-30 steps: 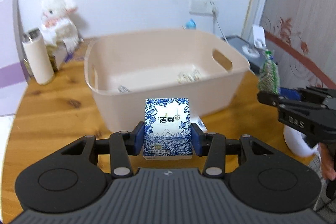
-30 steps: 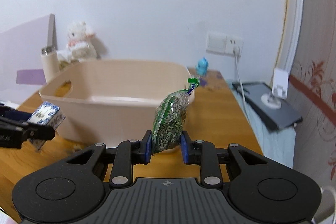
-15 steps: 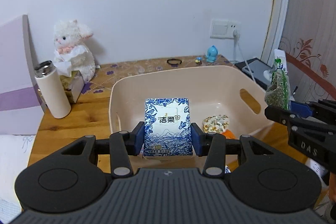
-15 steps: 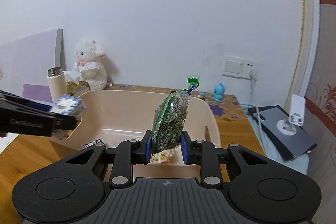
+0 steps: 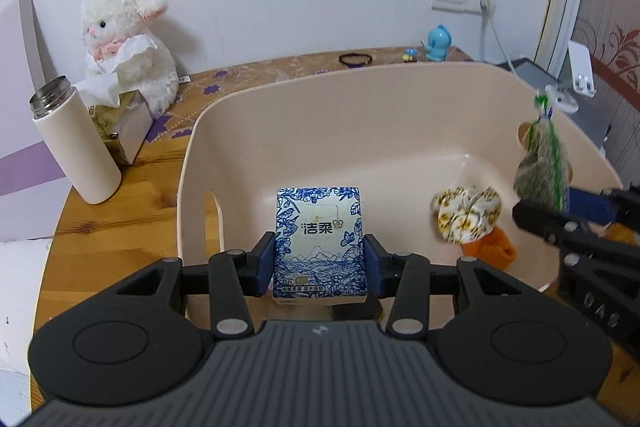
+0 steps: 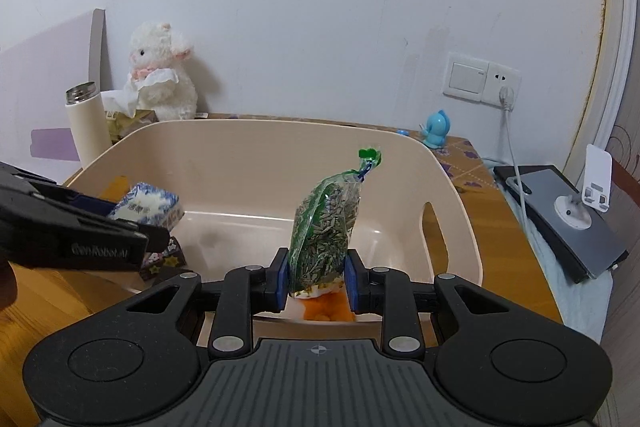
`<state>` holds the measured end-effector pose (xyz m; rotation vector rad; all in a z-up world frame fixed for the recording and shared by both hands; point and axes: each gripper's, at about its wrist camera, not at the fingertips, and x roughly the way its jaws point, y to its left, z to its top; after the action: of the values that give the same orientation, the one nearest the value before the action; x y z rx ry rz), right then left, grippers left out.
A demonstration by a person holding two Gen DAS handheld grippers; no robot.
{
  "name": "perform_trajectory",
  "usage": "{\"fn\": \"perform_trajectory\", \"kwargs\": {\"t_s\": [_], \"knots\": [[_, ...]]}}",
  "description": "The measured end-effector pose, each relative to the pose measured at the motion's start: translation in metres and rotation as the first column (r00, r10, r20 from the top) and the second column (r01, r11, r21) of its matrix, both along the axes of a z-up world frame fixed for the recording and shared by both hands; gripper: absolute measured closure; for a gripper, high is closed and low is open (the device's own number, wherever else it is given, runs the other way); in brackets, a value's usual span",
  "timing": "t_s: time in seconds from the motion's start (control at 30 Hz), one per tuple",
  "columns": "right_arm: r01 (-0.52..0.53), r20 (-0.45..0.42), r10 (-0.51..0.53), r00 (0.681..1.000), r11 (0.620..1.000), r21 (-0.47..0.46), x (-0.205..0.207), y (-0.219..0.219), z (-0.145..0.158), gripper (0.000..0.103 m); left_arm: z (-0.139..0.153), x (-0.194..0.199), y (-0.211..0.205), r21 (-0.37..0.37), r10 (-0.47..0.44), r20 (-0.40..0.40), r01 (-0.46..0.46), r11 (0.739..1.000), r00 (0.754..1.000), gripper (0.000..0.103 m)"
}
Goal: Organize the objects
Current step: 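Lower both items into the basket and open both tools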
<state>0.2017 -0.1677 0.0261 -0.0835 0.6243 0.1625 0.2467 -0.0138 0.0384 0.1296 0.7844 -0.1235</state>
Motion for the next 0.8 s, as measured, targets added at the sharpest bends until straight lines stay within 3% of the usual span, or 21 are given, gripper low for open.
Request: {"fn": "perform_trajectory", "kwargs": {"t_s": [0.03,0.1,0.2,0.4,0.53,0.8], "knots": [[-0.003,0.005,0.003,1.000,1.000,-0.004,-0.001,0.001,0.001,0.064,-0.001,-0.001,-0.001,0.014,-0.001,0.006,0.001,1.000,1.000,0.055],[-0.014,0.023,0.014,1.000,1.000,-0.005,-0.006,0.001,0.004,0.062,0.002,-0.004,-0.001,0.008,-0.009,0.015,0.009,1.000,1.000,0.053],[-0.012,0.060,0.013,0.998,1.000,-0.017,-0.017,0.001,0.012,0.048,0.011,-0.012,0.002,-0.007,0.000,0.040,0.000,1.000,0.999,0.029],[-0.019,0.117,0.021,0.993,1.000,-0.015,-0.044,-0.002,0.030,0.030,0.032,-0.041,0.003,0.018,-0.009,0.101,0.007,1.000,0.995,0.027],[-0.018,0.137,0.019,0.990,1.000,-0.008,-0.060,-0.005,0.038,0.024,0.045,-0.064,0.008,0.021,-0.016,0.140,0.013,1.000,0.990,0.021],[-0.021,0.113,0.023,0.993,1.000,-0.019,-0.082,-0.004,0.028,0.011,0.052,-0.105,0.010,0.021,-0.053,0.144,0.051,0.998,0.988,0.014]]}}
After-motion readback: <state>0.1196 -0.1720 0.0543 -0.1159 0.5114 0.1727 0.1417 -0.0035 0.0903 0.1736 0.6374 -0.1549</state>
